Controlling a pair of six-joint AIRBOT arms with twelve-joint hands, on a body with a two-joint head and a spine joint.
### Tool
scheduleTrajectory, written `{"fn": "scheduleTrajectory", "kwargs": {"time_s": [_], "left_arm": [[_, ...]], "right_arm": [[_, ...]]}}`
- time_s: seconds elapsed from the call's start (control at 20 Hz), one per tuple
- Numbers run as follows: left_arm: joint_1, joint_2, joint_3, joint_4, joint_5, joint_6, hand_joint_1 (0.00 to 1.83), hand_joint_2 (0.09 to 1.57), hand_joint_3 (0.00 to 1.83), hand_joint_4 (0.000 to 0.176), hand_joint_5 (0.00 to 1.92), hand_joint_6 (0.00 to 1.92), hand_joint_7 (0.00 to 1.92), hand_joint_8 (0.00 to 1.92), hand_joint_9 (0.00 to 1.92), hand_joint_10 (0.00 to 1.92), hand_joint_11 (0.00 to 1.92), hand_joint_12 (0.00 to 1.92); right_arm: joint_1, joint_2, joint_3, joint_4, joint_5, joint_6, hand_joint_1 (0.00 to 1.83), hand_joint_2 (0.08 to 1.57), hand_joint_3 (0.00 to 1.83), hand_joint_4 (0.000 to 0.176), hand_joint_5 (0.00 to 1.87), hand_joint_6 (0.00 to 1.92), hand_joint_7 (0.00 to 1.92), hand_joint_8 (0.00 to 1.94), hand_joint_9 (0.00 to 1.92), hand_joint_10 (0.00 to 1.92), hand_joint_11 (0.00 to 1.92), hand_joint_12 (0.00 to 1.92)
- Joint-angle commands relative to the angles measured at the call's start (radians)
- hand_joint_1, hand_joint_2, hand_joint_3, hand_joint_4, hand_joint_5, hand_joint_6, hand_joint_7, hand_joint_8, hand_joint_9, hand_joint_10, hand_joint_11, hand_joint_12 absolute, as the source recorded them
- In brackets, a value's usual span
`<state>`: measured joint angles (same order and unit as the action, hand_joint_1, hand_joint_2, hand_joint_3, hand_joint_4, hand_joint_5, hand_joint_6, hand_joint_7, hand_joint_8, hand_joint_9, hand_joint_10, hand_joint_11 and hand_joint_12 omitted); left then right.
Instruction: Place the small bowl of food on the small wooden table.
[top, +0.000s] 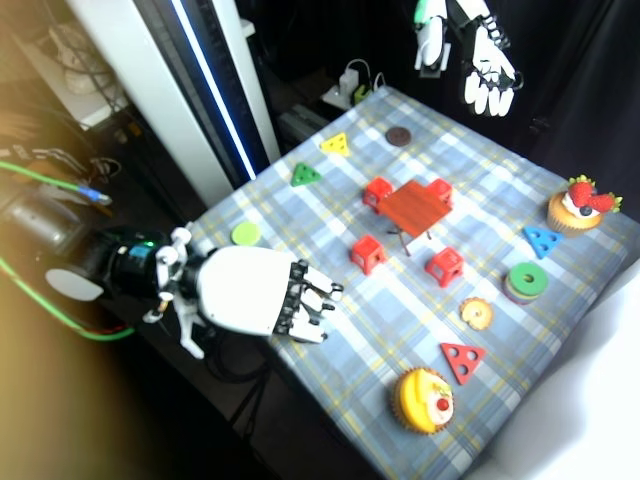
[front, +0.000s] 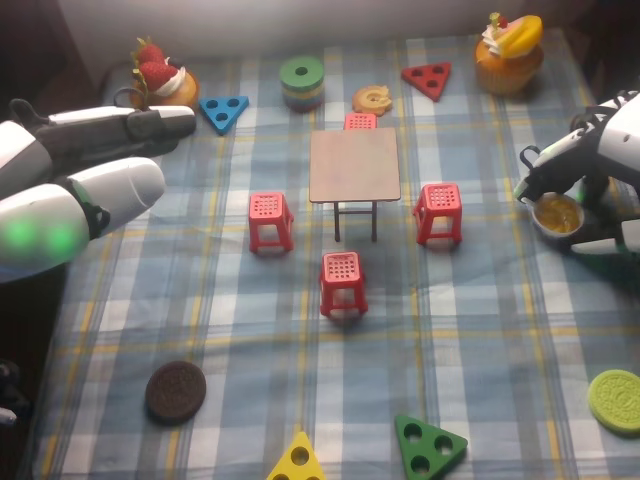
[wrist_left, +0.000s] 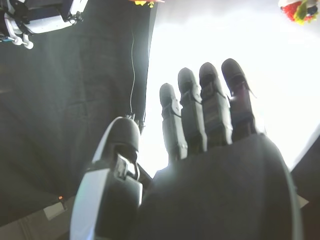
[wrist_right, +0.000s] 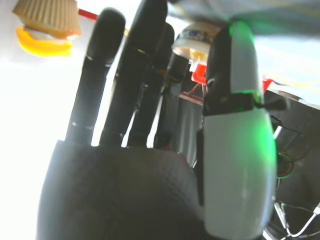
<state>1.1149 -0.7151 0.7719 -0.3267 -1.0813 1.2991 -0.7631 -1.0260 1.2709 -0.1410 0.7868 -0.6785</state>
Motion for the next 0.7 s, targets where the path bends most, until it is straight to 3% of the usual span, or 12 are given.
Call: {"fn": "scheduleTrajectory", "kwargs": {"time_s": [0.0, 0.05, 0.15, 0.25, 0.3, 0.35, 0.4, 0.45, 0.5, 0.55, 0.6, 0.65], "left_arm": [[-0.004, -0.001, 0.005, 0.007, -0.119, -0.014, 0.26, 1.38, 0.00, 0.100, 0.50, 0.00, 0.48, 0.01, 0.36, 0.01, 0.00, 0.57], [-0.004, -0.001, 0.005, 0.007, -0.119, -0.014, 0.26, 1.38, 0.00, 0.102, 0.50, 0.00, 0.49, 0.01, 0.37, 0.01, 0.00, 0.57], [-0.004, -0.001, 0.005, 0.007, -0.119, -0.014, 0.23, 1.39, 0.00, 0.111, 0.48, 0.00, 0.49, 0.01, 0.36, 0.01, 0.00, 0.51], [-0.004, -0.001, 0.006, 0.006, -0.117, -0.019, 0.22, 1.39, 0.00, 0.116, 0.47, 0.00, 0.50, 0.00, 0.38, 0.01, 0.00, 0.50], [-0.002, -0.001, 0.009, 0.006, -0.116, -0.028, 0.23, 1.39, 0.00, 0.124, 0.47, 0.00, 0.48, 0.00, 0.37, 0.00, 0.00, 0.47], [0.000, -0.001, 0.011, 0.006, -0.115, -0.033, 0.27, 1.39, 0.00, 0.111, 0.47, 0.00, 0.49, 0.00, 0.37, 0.00, 0.00, 0.46], [0.001, 0.001, 0.011, 0.006, -0.115, -0.033, 0.29, 1.39, 0.00, 0.109, 0.47, 0.00, 0.49, 0.00, 0.38, 0.00, 0.00, 0.44], [0.002, 0.002, 0.011, 0.006, -0.115, -0.033, 0.29, 1.39, 0.00, 0.104, 0.47, 0.00, 0.49, 0.00, 0.38, 0.00, 0.00, 0.43], [0.002, 0.002, 0.011, 0.006, -0.115, -0.033, 0.29, 1.39, 0.00, 0.095, 0.48, 0.00, 0.49, 0.00, 0.38, 0.01, 0.00, 0.43], [0.002, 0.002, 0.012, 0.005, -0.112, -0.033, 0.23, 1.39, 0.00, 0.106, 0.47, 0.00, 0.49, 0.00, 0.38, 0.00, 0.00, 0.45], [0.002, 0.001, 0.013, 0.004, -0.108, -0.033, 0.24, 1.39, 0.00, 0.094, 0.50, 0.00, 0.52, 0.00, 0.40, 0.01, 0.00, 0.50], [0.002, 0.000, 0.016, 0.004, -0.104, -0.033, 0.20, 1.40, 0.00, 0.079, 0.52, 0.01, 0.53, 0.00, 0.41, 0.01, 0.00, 0.52]], "right_arm": [[0.019, 0.009, -0.006, -0.003, 0.098, -0.003, 1.25, 1.05, 0.00, 0.000, 1.11, 0.69, 1.15, 0.81, 1.26, 0.13, 0.74, 1.25], [0.025, 0.013, -0.009, -0.009, 0.103, -0.003, 1.37, 1.05, 0.01, 0.000, 1.07, 0.67, 1.17, 0.69, 1.05, 0.92, 0.81, 1.20], [0.034, 0.019, -0.015, -0.018, 0.116, -0.001, 1.39, 1.06, 0.00, 0.000, 1.05, 0.72, 1.19, 0.60, 0.99, 1.11, 0.81, 1.11], [0.050, 0.026, -0.019, -0.036, 0.146, 0.017, 1.39, 1.08, 0.00, 0.000, 1.01, 0.73, 1.10, 0.78, 0.94, 1.24, 0.78, 1.31], [0.061, 0.028, -0.018, -0.046, 0.160, 0.029, 1.28, 1.08, 0.00, 0.000, 1.04, 0.73, 1.11, 0.89, 0.96, 0.90, 0.72, 1.34], [0.080, 0.028, -0.018, -0.062, 0.170, 0.036, 1.26, 1.08, 0.00, 0.000, 1.04, 0.75, 1.11, 0.91, 1.03, 0.69, 0.75, 1.31], [0.100, 0.028, -0.018, -0.078, 0.175, 0.041, 1.25, 1.13, 0.00, 0.000, 0.99, 0.68, 0.98, 1.23, 0.93, 1.28, 0.74, 1.75], [0.124, 0.028, -0.018, -0.094, 0.178, 0.044, 1.19, 1.10, 0.00, 0.000, 1.02, 0.84, 0.97, 1.30, 0.89, 1.68, 0.84, 1.89], [0.146, 0.028, -0.018, -0.114, 0.182, 0.048, 1.18, 1.08, 0.00, 0.000, 1.06, 0.81, 0.96, 1.38, 0.90, 1.78, 0.87, 1.91], [0.171, 0.023, -0.019, -0.135, 0.182, 0.052, 1.18, 1.06, 0.00, 0.000, 1.11, 0.74, 0.84, 1.66, 0.84, 1.89, 0.89, 1.92], [0.199, 0.015, -0.017, -0.154, 0.182, 0.052, 1.25, 1.11, 0.00, 0.000, 1.07, 0.60, 0.92, 1.39, 0.83, 1.50, 0.77, 1.72], [0.229, 0.002, -0.011, -0.171, 0.182, 0.052, 1.28, 1.07, 0.00, 0.000, 1.09, 0.59, 1.11, 1.01, 0.99, 1.10, 0.85, 1.43]]}}
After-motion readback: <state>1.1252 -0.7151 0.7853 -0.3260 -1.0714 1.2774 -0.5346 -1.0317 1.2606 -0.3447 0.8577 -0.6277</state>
